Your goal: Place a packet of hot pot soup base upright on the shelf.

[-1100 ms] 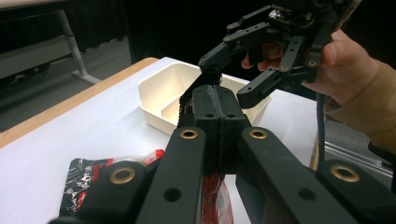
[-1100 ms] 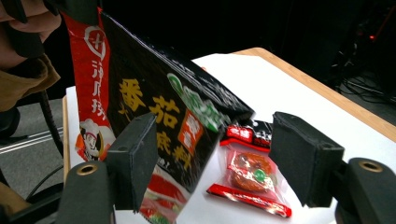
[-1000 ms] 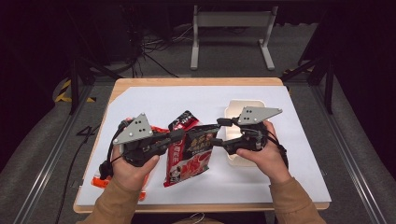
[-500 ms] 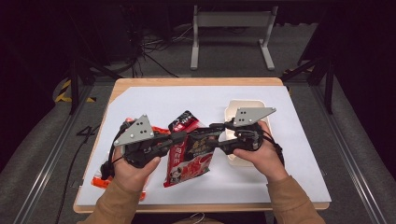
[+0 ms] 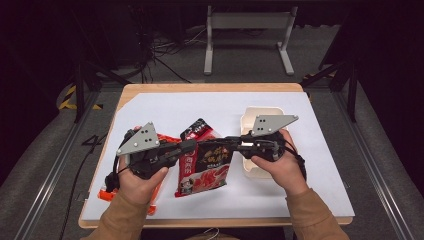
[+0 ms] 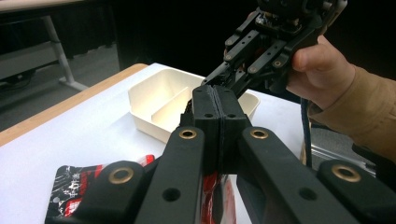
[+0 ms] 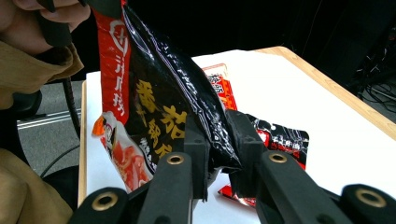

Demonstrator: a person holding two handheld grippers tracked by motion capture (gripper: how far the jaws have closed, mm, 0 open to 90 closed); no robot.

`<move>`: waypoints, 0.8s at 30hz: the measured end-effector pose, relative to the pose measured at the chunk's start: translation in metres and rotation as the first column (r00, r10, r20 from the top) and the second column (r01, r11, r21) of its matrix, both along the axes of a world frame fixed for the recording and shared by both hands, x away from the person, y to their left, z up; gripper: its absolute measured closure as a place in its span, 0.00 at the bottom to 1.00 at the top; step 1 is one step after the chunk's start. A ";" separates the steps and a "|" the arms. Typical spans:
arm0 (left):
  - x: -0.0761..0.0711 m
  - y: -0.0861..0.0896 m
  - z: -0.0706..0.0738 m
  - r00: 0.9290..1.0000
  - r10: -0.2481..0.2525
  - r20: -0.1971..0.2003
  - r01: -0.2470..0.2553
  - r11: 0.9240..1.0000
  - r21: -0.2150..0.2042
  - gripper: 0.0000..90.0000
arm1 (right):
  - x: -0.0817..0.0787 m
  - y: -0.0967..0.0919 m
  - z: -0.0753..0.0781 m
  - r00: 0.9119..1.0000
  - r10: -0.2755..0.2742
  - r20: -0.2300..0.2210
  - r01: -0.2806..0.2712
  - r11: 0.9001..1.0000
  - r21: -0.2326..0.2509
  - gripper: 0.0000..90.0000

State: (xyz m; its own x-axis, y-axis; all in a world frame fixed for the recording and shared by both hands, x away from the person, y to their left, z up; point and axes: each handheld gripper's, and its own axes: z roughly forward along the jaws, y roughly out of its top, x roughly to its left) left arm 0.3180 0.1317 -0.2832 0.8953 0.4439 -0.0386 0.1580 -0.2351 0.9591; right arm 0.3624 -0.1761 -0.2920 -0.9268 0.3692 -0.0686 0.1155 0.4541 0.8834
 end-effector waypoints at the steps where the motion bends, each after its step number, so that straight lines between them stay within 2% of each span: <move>1: 0.000 0.000 0.000 1.000 0.000 0.000 0.000 1.000 0.000 0.99 | 0.000 0.000 0.000 1.000 0.000 0.000 0.000 1.000 0.000 0.89; 5: 0.001 0.002 -0.001 1.000 0.000 0.006 0.000 1.000 0.009 0.97 | -0.001 0.001 0.004 1.000 -0.012 0.001 0.012 1.000 -0.007 0.89; 8: 0.003 0.005 -0.003 1.000 -0.004 -0.005 0.004 1.000 -0.018 0.94 | -0.001 0.001 0.006 1.000 -0.024 -0.008 0.024 1.000 -0.011 0.90; 10: 0.004 0.008 -0.003 1.000 -0.008 -0.016 0.007 0.999 -0.048 0.88 | 0.000 0.001 0.007 0.999 -0.036 -0.019 0.036 0.999 -0.012 0.90; 14: 0.007 0.014 -0.004 1.000 -0.004 -0.021 0.003 0.999 -0.048 0.75 | 0.003 -0.001 0.009 0.997 -0.066 -0.042 0.066 0.998 -0.012 0.90; 18: 0.008 0.019 -0.006 1.000 0.017 -0.015 -0.017 0.999 -0.045 0.63 | 0.004 -0.003 0.013 0.996 -0.083 -0.031 0.082 0.996 -0.023 0.90; 21: 0.009 0.024 -0.007 0.999 0.038 -0.023 -0.039 0.998 -0.053 0.50 | 0.005 -0.005 0.020 0.995 -0.099 -0.022 0.098 0.995 -0.029 0.90; 24: 0.012 0.029 -0.010 0.998 0.055 -0.028 -0.057 0.997 -0.048 0.49 | 0.006 -0.006 0.025 0.994 -0.109 -0.014 0.109 0.994 -0.029 0.90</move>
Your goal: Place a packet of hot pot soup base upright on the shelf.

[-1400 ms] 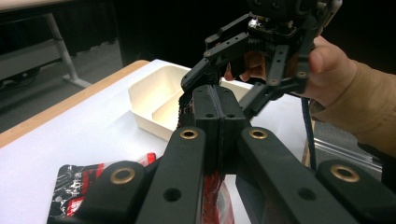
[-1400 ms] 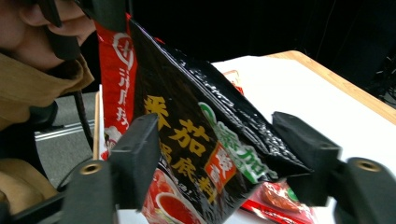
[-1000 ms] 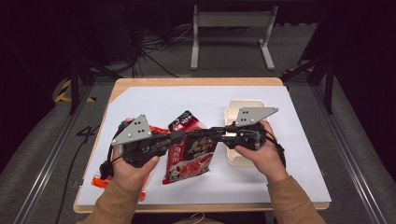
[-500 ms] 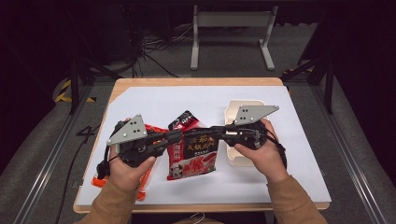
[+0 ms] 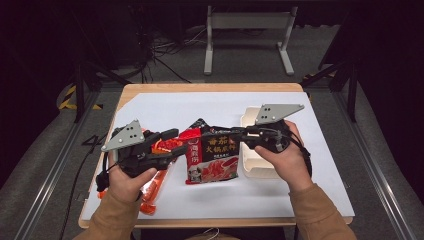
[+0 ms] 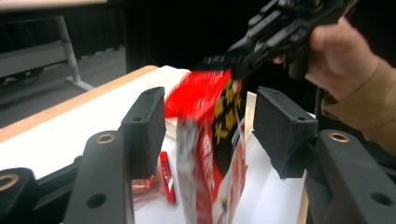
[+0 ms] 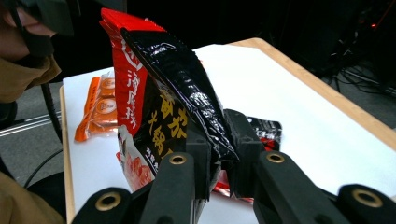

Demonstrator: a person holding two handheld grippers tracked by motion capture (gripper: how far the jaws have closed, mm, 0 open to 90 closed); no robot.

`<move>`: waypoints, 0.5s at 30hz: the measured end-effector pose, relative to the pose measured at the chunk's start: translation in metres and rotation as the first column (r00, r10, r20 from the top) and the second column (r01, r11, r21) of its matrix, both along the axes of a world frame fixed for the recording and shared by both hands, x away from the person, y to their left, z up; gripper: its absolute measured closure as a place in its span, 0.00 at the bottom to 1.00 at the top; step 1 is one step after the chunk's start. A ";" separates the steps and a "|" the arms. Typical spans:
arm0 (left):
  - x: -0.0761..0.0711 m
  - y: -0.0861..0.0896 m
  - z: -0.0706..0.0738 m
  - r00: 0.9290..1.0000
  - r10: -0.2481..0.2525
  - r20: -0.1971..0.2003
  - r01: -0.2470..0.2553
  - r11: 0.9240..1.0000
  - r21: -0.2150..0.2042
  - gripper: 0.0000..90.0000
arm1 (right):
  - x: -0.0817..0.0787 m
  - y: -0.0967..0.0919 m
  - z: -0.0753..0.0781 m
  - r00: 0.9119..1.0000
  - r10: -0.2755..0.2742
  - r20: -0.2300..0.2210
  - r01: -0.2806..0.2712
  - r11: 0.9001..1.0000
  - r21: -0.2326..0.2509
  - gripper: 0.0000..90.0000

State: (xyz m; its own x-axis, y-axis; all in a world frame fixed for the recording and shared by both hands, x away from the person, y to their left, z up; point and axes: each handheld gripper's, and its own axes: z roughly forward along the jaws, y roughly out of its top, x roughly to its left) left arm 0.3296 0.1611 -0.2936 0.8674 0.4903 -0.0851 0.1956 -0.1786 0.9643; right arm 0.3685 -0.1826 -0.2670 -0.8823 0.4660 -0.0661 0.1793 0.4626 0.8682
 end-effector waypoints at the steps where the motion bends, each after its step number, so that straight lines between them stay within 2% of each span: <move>1: 0.000 0.001 -0.001 1.000 0.004 -0.001 -0.004 1.000 0.003 0.48 | 0.001 -0.001 0.004 1.000 -0.005 0.003 0.005 1.000 0.001 0.90; 7: 0.003 0.007 -0.006 0.999 0.028 -0.015 -0.027 0.999 0.022 0.46 | 0.005 -0.004 0.023 0.999 -0.029 0.043 0.029 1.000 -0.010 0.90; 15: 0.007 0.007 -0.012 0.999 0.043 -0.031 -0.042 0.998 0.048 0.43 | 0.014 -0.010 0.037 0.995 -0.066 0.079 0.067 0.998 -0.013 0.90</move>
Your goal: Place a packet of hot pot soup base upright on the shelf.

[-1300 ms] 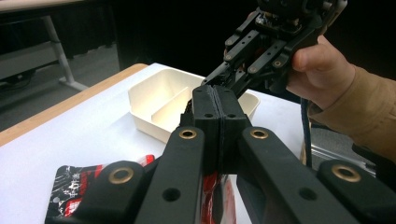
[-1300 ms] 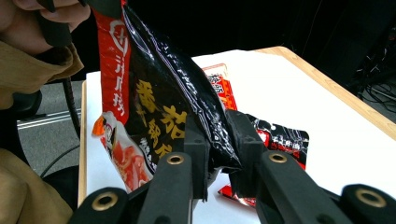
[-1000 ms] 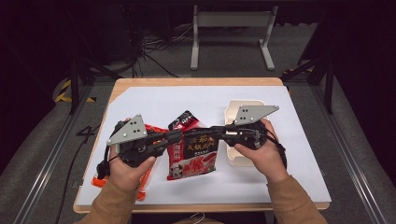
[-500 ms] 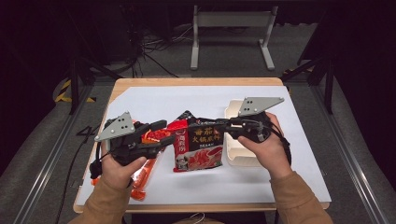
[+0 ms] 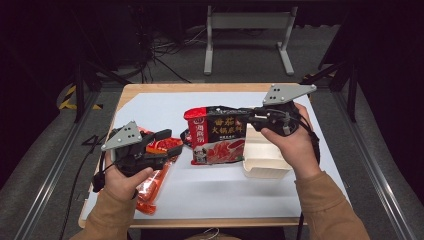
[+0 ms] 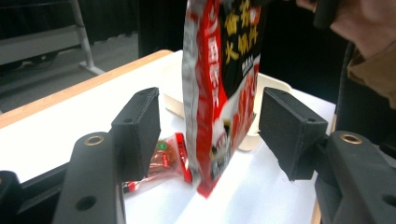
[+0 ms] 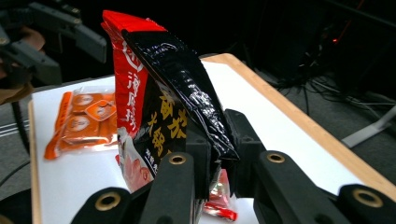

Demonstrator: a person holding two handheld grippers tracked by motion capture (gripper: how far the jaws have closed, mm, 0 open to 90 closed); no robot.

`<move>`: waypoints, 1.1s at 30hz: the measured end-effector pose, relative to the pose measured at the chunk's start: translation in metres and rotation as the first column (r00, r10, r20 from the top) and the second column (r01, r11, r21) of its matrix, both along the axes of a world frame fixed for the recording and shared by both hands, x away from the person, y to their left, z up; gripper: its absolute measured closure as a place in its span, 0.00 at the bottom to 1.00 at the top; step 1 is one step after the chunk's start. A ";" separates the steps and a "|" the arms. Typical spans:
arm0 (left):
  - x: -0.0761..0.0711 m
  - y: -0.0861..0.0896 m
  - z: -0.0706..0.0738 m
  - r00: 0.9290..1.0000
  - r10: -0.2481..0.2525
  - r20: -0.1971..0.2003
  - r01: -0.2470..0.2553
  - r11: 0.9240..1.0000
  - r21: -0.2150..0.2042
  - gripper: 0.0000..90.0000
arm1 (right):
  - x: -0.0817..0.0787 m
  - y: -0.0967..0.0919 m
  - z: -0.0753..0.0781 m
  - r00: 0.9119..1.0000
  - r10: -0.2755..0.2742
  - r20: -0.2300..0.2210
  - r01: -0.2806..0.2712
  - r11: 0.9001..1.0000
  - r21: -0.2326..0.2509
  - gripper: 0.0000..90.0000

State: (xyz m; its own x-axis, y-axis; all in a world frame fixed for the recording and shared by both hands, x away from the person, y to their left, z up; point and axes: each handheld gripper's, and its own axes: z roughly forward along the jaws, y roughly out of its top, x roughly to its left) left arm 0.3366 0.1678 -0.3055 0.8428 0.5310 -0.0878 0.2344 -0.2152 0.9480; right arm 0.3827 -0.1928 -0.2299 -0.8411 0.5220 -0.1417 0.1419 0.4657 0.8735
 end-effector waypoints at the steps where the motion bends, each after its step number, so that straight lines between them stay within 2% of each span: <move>1: 0.000 0.000 -0.001 1.000 0.002 -0.006 -0.002 1.000 0.003 0.43 | 0.003 -0.003 0.002 1.000 -0.011 0.010 0.011 1.000 -0.001 0.90; 8: 0.004 0.000 -0.006 0.999 0.012 -0.031 -0.012 1.000 0.015 0.42 | 0.010 -0.013 0.008 0.998 -0.053 0.037 0.052 0.999 0.002 0.90; 18: 0.008 0.000 -0.009 0.999 0.019 -0.041 -0.017 0.999 0.034 0.41 | 0.025 -0.036 0.016 0.987 -0.149 0.062 0.149 0.989 0.016 0.89; 19: 0.008 0.000 -0.010 0.998 0.020 -0.055 -0.019 0.999 0.030 0.40 | 0.027 -0.039 0.016 0.985 -0.159 0.063 0.158 0.987 0.017 0.89; 21: 0.009 0.000 -0.011 0.998 0.021 -0.056 -0.019 0.999 0.034 0.40 | 0.030 -0.042 0.017 0.983 -0.172 0.069 0.171 0.985 0.016 0.89; 33: 0.012 -0.001 -0.015 0.997 0.027 -0.070 -0.025 0.999 0.039 0.40 | 0.044 -0.061 0.015 0.972 -0.209 0.108 0.211 0.978 -0.003 0.89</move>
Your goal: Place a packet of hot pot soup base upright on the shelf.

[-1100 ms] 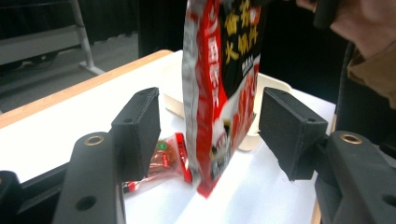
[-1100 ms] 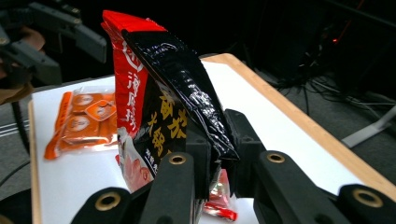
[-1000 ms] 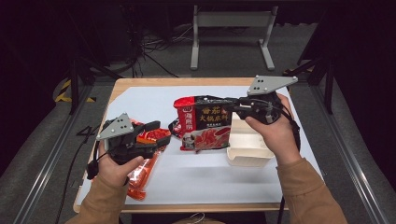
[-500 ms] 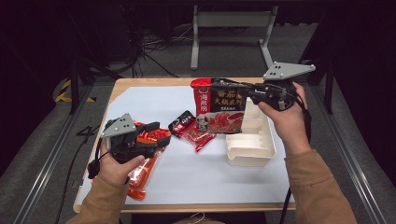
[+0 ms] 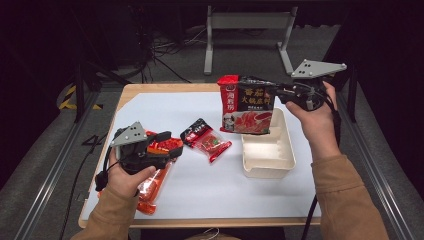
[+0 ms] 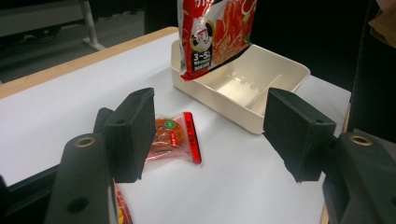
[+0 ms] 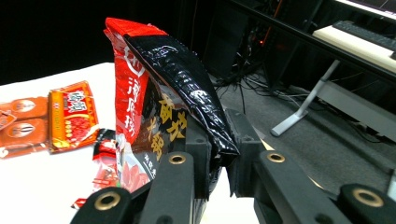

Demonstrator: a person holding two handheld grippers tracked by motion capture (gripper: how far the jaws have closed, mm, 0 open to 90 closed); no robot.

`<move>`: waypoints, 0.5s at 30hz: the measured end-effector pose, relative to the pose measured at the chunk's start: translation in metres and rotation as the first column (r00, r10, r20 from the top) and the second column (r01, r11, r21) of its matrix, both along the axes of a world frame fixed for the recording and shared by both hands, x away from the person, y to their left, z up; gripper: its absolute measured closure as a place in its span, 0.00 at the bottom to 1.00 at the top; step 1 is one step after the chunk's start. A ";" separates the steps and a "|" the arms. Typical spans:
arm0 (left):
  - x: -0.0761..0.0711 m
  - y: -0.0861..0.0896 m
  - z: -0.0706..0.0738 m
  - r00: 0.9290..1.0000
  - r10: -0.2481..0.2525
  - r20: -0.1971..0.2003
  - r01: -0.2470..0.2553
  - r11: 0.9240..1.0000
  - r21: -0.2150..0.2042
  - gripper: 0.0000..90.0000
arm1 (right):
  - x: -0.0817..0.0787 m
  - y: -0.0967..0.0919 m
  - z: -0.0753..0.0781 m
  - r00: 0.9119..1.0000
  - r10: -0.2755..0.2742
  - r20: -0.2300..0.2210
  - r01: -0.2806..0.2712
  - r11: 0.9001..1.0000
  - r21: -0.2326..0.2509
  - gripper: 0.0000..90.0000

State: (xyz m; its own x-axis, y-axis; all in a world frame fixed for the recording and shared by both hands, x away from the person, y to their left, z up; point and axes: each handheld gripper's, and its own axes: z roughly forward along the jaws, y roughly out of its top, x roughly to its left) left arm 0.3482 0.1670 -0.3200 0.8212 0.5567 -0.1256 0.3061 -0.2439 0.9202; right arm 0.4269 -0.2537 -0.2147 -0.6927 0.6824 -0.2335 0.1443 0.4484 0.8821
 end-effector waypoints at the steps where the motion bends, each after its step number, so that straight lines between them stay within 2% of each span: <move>1: 0.000 0.000 0.000 1.000 0.000 0.000 0.000 1.000 0.000 0.39 | 0.000 0.000 0.000 1.000 0.000 0.000 0.000 1.000 0.000 0.89; 9: 0.001 0.001 -0.001 1.000 0.001 -0.006 -0.001 1.000 0.006 0.39 | 0.008 -0.011 -0.002 0.999 -0.035 0.033 0.035 0.999 -0.013 0.89; 15: 0.002 0.000 -0.002 1.000 0.002 -0.012 -0.002 1.000 0.006 0.39 | 0.014 -0.018 -0.004 0.998 -0.055 0.025 0.055 0.998 -0.010 0.89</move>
